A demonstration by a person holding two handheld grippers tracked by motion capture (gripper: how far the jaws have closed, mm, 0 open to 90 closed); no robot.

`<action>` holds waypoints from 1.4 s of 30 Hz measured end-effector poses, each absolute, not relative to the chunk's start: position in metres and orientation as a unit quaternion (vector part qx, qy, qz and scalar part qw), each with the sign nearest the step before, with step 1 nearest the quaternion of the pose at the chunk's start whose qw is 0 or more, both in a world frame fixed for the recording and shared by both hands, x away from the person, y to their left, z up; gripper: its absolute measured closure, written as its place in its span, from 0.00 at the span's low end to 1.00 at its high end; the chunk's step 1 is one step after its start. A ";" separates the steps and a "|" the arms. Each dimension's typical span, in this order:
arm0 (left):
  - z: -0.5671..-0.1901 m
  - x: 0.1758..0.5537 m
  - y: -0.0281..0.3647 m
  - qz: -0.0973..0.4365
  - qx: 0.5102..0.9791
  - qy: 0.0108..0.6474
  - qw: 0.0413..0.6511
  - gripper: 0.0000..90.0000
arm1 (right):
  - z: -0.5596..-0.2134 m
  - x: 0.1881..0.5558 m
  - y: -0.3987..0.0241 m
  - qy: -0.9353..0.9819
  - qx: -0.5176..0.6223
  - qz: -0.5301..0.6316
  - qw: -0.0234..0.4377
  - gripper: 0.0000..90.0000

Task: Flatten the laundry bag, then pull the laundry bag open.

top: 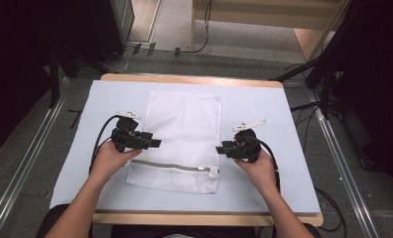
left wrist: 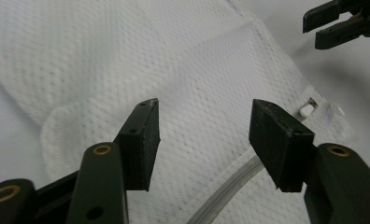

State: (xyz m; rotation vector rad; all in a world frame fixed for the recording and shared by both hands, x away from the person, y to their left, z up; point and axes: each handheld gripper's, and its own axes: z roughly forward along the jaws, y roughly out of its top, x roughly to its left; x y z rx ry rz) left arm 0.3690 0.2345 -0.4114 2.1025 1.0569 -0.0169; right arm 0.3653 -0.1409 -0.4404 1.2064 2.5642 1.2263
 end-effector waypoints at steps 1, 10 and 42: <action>-0.412 0.368 0.232 -0.007 0.828 0.409 0.383 0.51 | -0.442 0.363 -0.140 0.833 0.386 0.396 0.025 0.70; -0.420 0.361 0.211 -0.015 0.840 0.383 0.384 0.51 | -0.446 0.350 -0.128 0.850 0.358 0.386 0.016 0.81; -0.431 0.355 0.150 -0.042 0.871 0.316 0.374 0.54 | -0.462 0.334 -0.121 0.874 0.336 0.350 -0.023 1.00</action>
